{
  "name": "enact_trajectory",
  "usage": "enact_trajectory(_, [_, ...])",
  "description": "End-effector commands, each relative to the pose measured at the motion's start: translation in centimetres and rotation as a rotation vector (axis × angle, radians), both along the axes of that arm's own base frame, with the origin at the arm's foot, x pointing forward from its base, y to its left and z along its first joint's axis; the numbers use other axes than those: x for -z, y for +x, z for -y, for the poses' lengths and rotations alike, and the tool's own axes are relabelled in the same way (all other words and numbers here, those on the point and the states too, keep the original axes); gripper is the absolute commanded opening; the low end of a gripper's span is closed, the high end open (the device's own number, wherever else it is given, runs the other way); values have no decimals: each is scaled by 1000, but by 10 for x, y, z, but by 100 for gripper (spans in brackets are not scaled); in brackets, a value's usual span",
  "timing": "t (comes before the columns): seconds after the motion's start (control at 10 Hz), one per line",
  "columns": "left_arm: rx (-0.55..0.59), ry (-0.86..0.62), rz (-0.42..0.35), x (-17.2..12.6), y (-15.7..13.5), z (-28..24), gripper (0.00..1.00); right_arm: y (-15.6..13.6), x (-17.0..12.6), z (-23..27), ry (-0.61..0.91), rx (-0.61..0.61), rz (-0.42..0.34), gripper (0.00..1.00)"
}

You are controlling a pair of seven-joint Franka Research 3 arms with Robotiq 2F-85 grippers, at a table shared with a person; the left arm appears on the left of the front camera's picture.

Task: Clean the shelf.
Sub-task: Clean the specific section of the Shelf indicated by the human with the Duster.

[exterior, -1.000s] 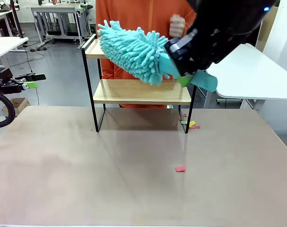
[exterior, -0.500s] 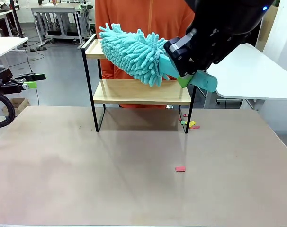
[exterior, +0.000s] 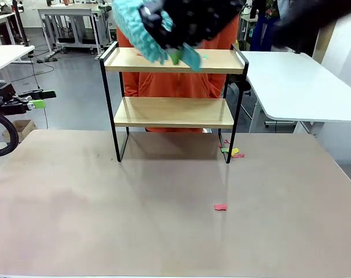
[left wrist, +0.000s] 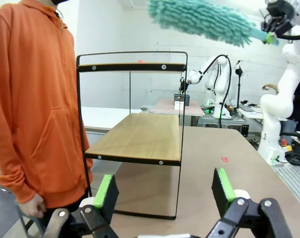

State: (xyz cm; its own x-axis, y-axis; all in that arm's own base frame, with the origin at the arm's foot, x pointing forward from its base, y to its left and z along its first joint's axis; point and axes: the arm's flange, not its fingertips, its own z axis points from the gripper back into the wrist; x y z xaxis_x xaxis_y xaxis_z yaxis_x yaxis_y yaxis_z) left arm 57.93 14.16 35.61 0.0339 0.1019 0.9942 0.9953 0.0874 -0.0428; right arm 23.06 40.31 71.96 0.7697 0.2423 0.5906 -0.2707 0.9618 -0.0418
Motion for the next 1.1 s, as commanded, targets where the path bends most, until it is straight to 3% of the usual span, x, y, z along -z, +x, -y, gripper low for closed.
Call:
enact_trajectory(0.0, [-1, 10, 6, -3, -3, 1, 100, 28, -15, -54, 12, 111, 22, 13])
enact_trajectory(0.2, [-1, 10, 6, -3, -3, 1, 100, 61, -29, -89, 69, 165, -2, 13])
enact_trajectory(0.6, [-1, 10, 6, -3, -3, 1, 100, 116, -31, -127, 216, 255, -143, 13])
enact_trajectory(1.0, [-1, 10, 6, -3, -3, 1, 100, 136, -9, -134, 276, 317, -154, 13])
